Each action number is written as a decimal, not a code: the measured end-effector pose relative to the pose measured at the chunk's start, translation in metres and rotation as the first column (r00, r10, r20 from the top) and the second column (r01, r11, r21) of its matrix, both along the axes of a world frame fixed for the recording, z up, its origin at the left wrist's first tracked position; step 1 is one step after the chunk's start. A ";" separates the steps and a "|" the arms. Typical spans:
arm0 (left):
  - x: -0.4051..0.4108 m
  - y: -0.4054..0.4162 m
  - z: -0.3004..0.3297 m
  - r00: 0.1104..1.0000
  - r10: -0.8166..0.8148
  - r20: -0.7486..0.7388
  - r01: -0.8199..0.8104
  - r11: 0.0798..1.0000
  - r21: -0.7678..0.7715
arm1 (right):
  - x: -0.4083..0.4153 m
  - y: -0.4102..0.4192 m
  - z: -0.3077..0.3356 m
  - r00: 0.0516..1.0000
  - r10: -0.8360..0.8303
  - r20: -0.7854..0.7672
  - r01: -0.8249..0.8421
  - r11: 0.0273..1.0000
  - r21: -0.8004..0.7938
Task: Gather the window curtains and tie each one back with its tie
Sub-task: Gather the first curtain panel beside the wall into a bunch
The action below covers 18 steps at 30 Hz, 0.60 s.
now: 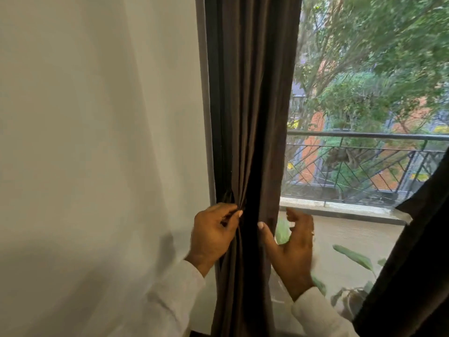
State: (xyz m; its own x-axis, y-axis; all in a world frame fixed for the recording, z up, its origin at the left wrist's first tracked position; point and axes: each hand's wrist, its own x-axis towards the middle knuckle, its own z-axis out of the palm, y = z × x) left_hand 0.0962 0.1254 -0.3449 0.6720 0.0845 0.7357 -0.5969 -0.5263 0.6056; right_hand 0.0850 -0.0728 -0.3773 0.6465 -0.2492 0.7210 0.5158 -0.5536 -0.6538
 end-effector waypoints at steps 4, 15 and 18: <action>0.006 0.005 0.003 1.000 -0.001 -0.016 0.001 1.000 -0.012 | 0.006 0.002 -0.002 0.998 0.051 -0.044 -0.056 0.990 -0.126; 0.014 0.000 -0.001 0.988 -0.137 -0.067 0.135 0.990 -0.027 | 0.011 0.031 -0.031 0.999 0.029 0.042 -0.001 0.834 -0.552; 0.016 0.000 0.002 0.977 -0.206 -0.063 0.205 0.978 -0.026 | 0.016 0.031 -0.031 0.999 0.036 -0.038 -0.051 0.812 -0.581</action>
